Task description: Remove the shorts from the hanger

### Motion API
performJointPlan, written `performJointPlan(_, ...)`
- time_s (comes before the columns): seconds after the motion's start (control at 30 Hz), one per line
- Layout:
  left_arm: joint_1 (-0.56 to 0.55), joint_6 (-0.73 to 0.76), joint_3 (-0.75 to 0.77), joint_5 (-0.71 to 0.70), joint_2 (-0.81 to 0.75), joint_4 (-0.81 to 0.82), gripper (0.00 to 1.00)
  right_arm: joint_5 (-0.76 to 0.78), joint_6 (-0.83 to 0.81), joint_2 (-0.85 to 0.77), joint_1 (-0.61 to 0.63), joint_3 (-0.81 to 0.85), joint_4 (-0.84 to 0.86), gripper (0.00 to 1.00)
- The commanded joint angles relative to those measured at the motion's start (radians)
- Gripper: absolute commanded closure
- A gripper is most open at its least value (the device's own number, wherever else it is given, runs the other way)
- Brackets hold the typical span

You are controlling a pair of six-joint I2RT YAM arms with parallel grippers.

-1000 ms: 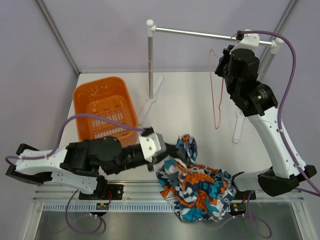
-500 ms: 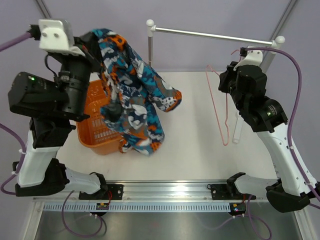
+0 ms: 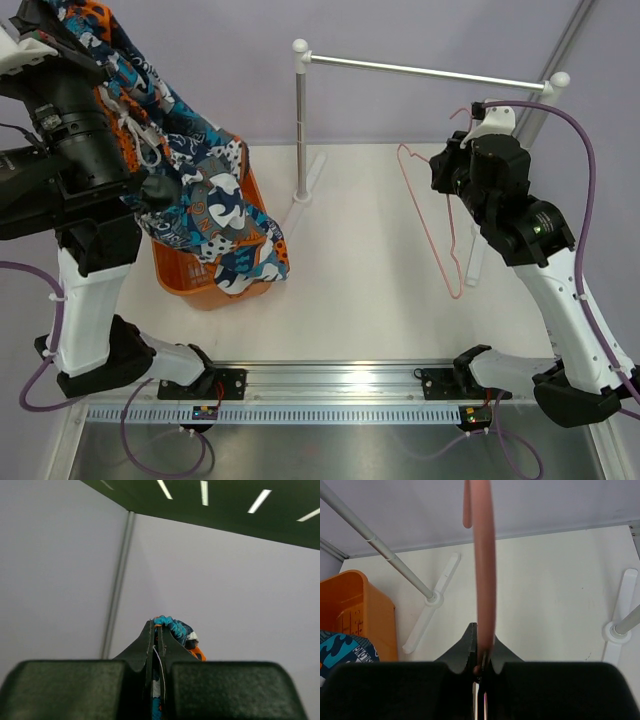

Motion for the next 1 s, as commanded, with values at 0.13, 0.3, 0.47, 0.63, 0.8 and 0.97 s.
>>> performJointPlan(0.13, 0.318, -0.363, -0.032, 0.098, 0.026, -0.234, 1.00, -0.043, -0.003, -0.009, -0.001, 0.008, 0.004, 1.00)
performJointPlan(0.3, 0.532, -0.697, -0.045, 0.217, 0.066, -0.460, 1.00, -0.055, -0.003, -0.013, -0.002, -0.004, 0.006, 1.00)
performJointPlan(0.47, 0.689, -0.874, 0.106, 0.380, 0.169, -0.657, 1.00, -0.069, -0.003, -0.004, -0.002, 0.008, 0.000, 1.00)
performJointPlan(0.63, 0.695, -0.940, -0.096, 0.386, 0.137, -0.645, 1.00, -0.082, 0.002, -0.006, -0.002, -0.004, 0.009, 1.00)
performJointPlan(0.8, 0.710, -1.122, -0.517, 0.406, 0.069, -0.630, 1.00, -0.080, 0.010, -0.019, -0.002, -0.050, 0.029, 1.00)
performJointPlan(0.97, 0.712, -1.368, -0.947, 0.376, 0.011, -0.548, 1.00, -0.085, 0.022, -0.058, -0.002, -0.092, 0.041, 1.00)
